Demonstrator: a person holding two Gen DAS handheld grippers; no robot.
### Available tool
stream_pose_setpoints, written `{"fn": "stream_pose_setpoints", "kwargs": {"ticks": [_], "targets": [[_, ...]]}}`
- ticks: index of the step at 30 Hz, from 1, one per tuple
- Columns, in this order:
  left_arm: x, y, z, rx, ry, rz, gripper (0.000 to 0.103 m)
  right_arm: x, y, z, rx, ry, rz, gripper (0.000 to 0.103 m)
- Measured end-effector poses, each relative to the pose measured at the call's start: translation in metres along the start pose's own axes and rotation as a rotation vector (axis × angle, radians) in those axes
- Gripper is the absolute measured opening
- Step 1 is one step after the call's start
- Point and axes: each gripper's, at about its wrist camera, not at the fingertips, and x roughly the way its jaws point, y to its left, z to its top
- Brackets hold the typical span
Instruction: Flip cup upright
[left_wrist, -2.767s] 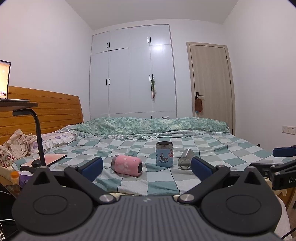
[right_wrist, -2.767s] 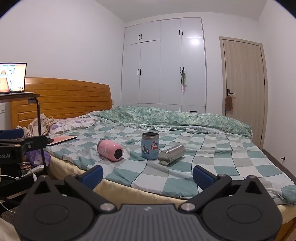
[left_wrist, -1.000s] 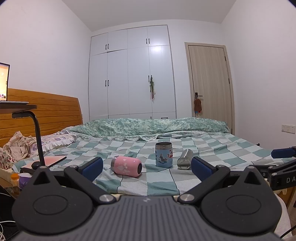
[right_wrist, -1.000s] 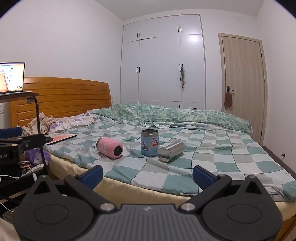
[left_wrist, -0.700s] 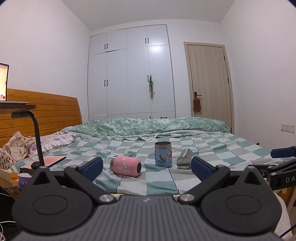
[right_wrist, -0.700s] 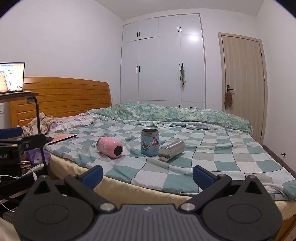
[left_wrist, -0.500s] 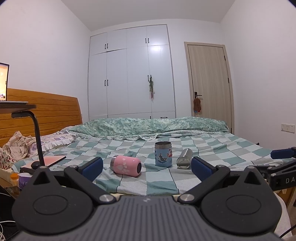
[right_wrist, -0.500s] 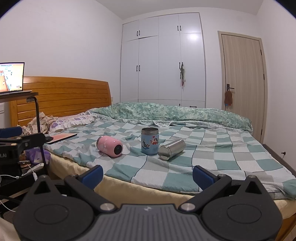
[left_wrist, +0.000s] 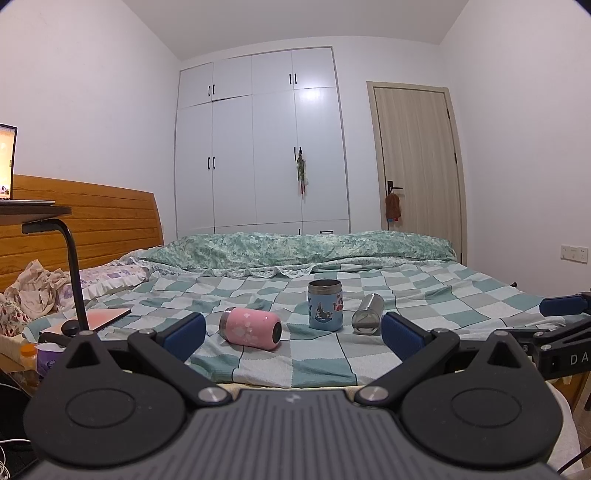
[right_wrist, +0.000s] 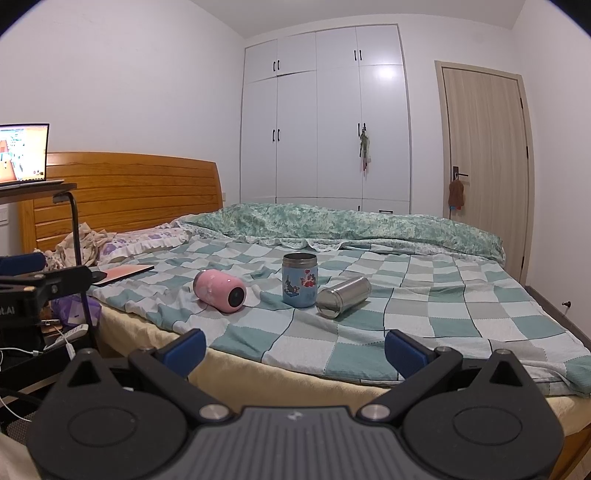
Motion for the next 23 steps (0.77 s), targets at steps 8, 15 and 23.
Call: {"fn": "stream_pose_setpoints", "kwargs": {"ticks": [8,15,23], "targets": [[-0.0006,0.0006,-0.0002,0.000,-0.003,0.002,0.103,0.0000,-0.0003,0.0003,0.000,-0.001,0.000,0.103],[0.0001,0.0014,-0.0001,-0.001,-0.003,0.003,0.103,-0.0011,0.0025,-0.0037,0.002,-0.007,-0.001,0.103],[-0.0010,-0.0010,0.0023,-0.002,-0.030,0.001,0.103,-0.0045,0.0010,-0.0030,0.003,-0.024,-0.007,0.103]]}}
